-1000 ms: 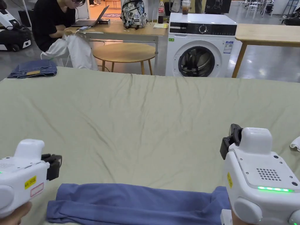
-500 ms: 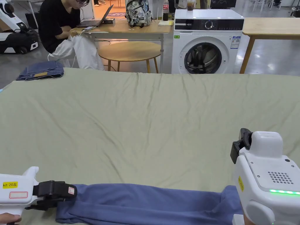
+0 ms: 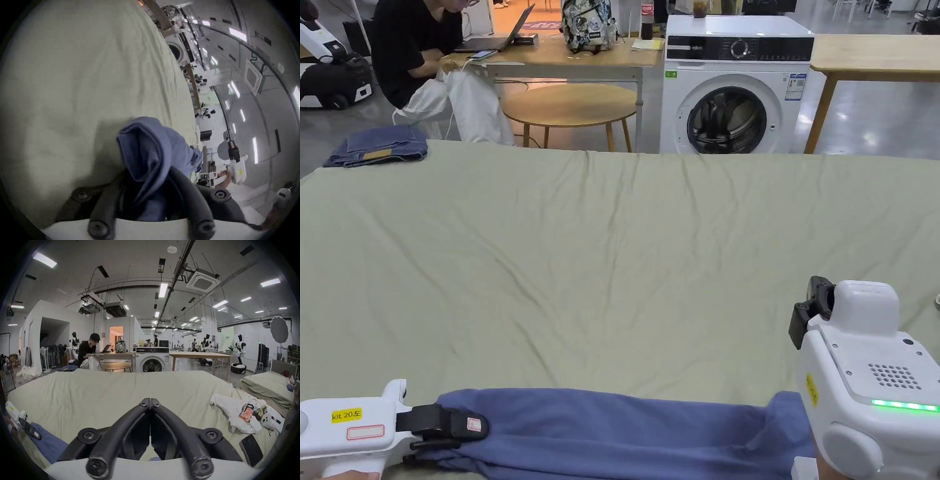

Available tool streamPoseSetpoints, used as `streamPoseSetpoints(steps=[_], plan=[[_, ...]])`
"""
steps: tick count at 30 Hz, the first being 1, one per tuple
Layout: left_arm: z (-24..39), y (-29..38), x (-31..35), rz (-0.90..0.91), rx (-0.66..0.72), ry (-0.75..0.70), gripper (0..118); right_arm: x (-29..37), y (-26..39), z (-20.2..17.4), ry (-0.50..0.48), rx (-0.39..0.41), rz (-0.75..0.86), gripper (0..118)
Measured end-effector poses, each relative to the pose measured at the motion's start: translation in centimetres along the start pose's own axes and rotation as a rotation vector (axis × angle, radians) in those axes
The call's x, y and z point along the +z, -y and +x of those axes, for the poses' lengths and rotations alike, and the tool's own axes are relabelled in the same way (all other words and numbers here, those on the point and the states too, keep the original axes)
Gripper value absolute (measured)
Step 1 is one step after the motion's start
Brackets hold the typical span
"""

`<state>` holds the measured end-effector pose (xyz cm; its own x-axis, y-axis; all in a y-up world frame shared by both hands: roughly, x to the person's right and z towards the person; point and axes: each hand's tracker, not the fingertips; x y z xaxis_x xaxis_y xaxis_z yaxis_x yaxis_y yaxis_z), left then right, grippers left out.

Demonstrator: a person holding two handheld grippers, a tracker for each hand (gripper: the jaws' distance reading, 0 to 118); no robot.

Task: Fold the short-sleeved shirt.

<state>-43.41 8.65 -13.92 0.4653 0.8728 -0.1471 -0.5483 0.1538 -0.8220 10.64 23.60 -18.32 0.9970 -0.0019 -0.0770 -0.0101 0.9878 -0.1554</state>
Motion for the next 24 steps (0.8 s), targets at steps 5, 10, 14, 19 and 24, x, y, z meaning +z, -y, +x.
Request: streamPoseSetpoints(steps=[5,10,14,19,24], plan=[[1.1,-0.4,1.6,0.051,-0.053,-0.041,5,-0.3,0.0,-0.2,-0.009,0.009,-0.007,0],[4.8,-1.3,4.6,0.118,-0.121,-0.047,5,-0.5,-0.2,-0.6,-0.018,0.021,-0.002,0],[6.4,-2.4,8.3,0.181,-0.143,-0.109,5,-0.8,-0.3,-0.8,-0.025,0.019,-0.001,0],[6.5,-4.1,11.6,0.218,-0.141,-0.313,5,-1.1,-0.2,-1.2,-0.038,0.029,-0.001,0],[8.9,-3.1,11.3,0.205,-0.165,-0.306,5,-1.3,-0.1,-1.5,-0.047,0.033,-0.007,0]])
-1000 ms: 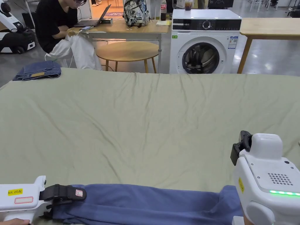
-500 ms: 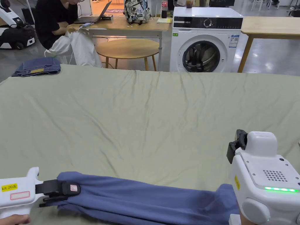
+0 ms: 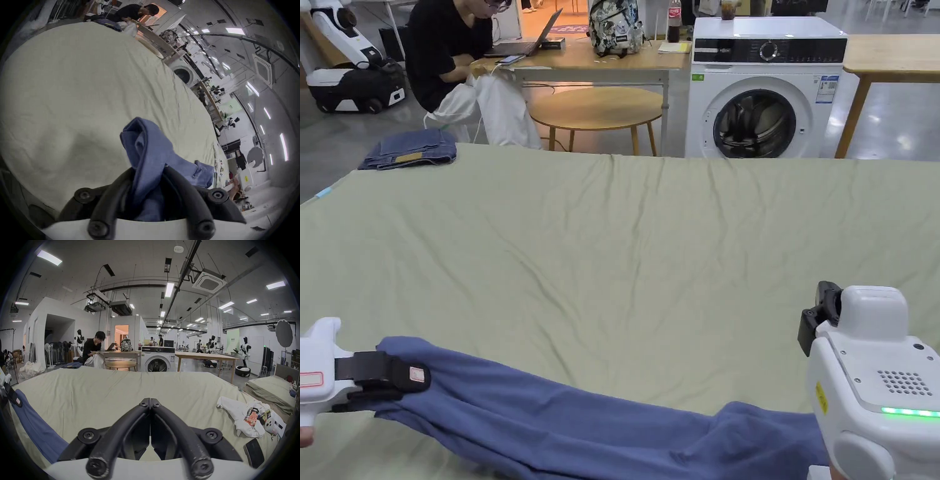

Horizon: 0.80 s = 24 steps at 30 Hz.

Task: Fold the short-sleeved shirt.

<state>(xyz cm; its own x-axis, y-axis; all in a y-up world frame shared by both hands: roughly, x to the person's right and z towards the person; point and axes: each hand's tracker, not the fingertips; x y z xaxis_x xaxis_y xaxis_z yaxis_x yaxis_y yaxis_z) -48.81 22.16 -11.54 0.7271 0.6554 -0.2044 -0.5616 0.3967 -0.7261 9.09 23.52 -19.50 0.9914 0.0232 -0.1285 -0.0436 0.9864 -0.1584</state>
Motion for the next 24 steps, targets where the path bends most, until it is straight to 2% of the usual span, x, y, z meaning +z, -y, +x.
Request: streamPoseSetpoints(steps=[6,9,14,16,24], plan=[[5.1,1.5,-1.7,-0.054,-0.038,0.236,5,0.0,-0.1,0.1,-0.002,0.003,-0.002,0],[7.6,2.3,-3.7,-0.099,-0.048,0.291,5,0.1,-0.1,0.2,0.001,0.006,-0.002,0],[11.0,3.4,-9.2,-0.201,-0.133,0.226,5,0.2,0.2,0.5,0.007,0.002,-0.011,0],[14.0,5.8,-11.8,-0.259,-0.144,0.182,5,0.2,0.3,0.7,0.012,0.002,-0.018,0],[15.8,10.3,-22.7,-0.41,-0.193,-0.034,5,0.4,0.9,1.7,0.035,0.005,-0.039,0]])
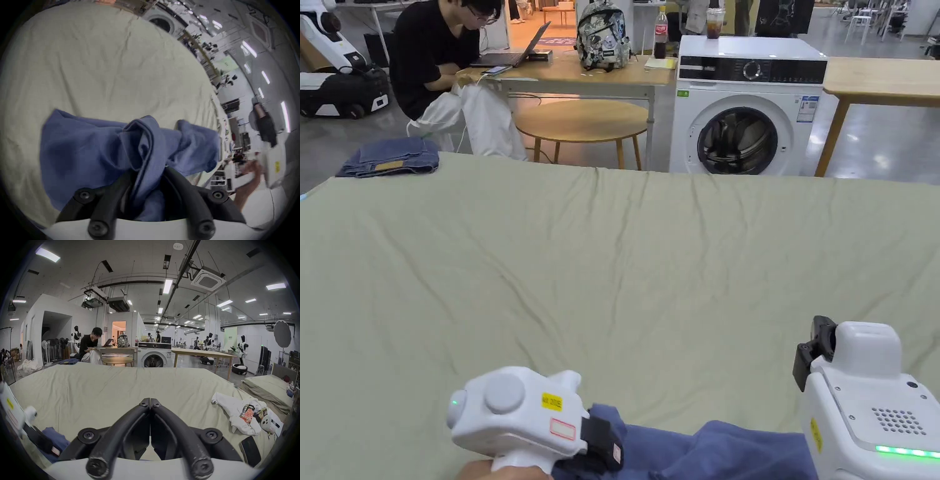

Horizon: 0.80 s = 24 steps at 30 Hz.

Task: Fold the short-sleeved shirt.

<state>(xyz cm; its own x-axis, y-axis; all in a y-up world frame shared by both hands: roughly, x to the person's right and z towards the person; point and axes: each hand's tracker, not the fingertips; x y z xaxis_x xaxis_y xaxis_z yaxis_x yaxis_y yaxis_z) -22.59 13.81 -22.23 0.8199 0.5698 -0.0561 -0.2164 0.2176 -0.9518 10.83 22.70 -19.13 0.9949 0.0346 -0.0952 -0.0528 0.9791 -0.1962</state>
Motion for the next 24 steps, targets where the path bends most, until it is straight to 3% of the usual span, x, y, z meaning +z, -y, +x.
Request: streamPoseSetpoints(steps=[3,5,7,8,13,15,18,24], plan=[[0.3,0.3,-2.0,0.002,0.007,-0.027,7,-0.1,0.1,0.3,0.007,-0.004,-0.01,0],[0.4,0.4,-1.9,0.013,0.009,-0.03,24,-0.1,0.2,0.4,0.009,-0.003,-0.012,0],[0.7,0.5,-1.1,0.017,0.003,0.027,54,-0.1,0.2,0.5,0.009,-0.002,-0.014,0],[0.9,0.6,-0.7,0.017,0.0,0.049,60,-0.1,0.2,0.5,0.009,-0.002,-0.015,0],[1.8,0.6,2.9,0.035,-0.04,0.097,60,0.0,0.2,0.4,0.005,-0.005,-0.017,0],[1.6,0.4,4.5,0.078,-0.059,0.138,56,0.1,0.2,0.4,0.002,-0.007,-0.017,0],[0.7,0.1,6.1,0.154,-0.052,0.145,11,0.2,0.3,0.3,0.0,-0.012,-0.019,0],[0.7,0.4,3.7,0.118,-0.048,-0.041,2,0.4,0.3,0.4,-0.001,-0.012,-0.02,0]])
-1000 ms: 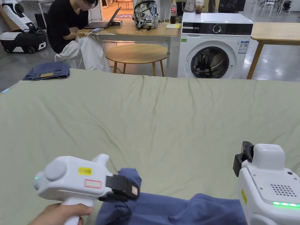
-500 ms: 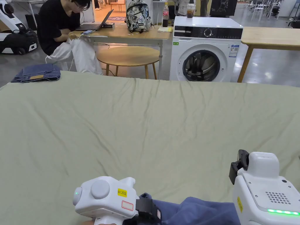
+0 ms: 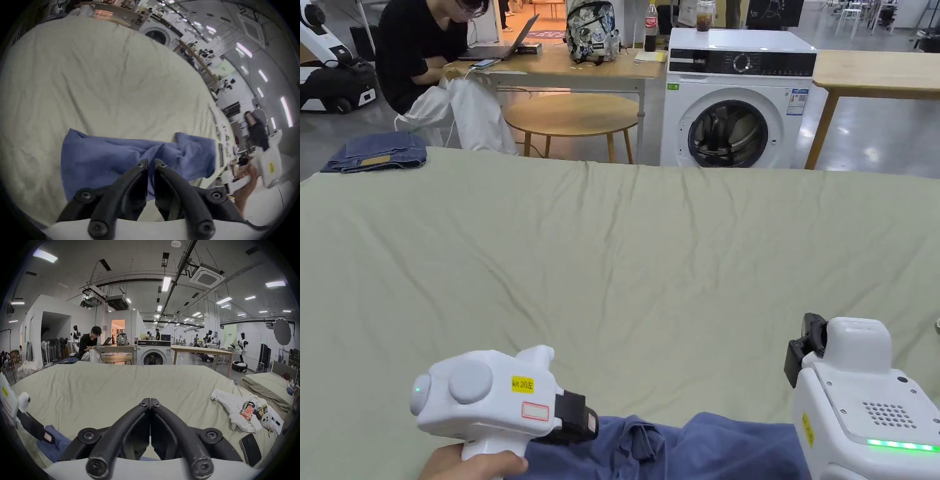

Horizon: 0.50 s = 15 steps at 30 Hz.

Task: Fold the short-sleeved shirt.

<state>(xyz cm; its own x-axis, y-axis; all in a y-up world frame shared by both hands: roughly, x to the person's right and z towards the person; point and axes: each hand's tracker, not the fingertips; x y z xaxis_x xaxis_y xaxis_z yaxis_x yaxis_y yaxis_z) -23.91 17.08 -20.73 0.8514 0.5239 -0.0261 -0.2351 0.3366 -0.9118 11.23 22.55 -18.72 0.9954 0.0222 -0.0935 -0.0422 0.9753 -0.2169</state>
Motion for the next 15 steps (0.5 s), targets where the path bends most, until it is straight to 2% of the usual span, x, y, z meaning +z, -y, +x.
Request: streamPoseSetpoints(steps=[6,11,14,15], plan=[[1.4,2.2,-5.1,-0.153,-0.039,0.069,1,-0.1,0.1,0.3,0.006,0.001,-0.004,0],[1.3,2.5,-6.3,-0.117,0.033,0.308,1,0.0,0.2,0.6,0.011,-0.004,-0.006,0],[2.3,2.7,-7.8,-0.097,-0.009,0.313,1,0.0,0.2,0.7,0.012,-0.006,-0.007,0],[2.3,2.8,-8.3,-0.121,-0.03,0.227,1,0.0,0.3,0.7,0.012,-0.007,-0.008,0]])
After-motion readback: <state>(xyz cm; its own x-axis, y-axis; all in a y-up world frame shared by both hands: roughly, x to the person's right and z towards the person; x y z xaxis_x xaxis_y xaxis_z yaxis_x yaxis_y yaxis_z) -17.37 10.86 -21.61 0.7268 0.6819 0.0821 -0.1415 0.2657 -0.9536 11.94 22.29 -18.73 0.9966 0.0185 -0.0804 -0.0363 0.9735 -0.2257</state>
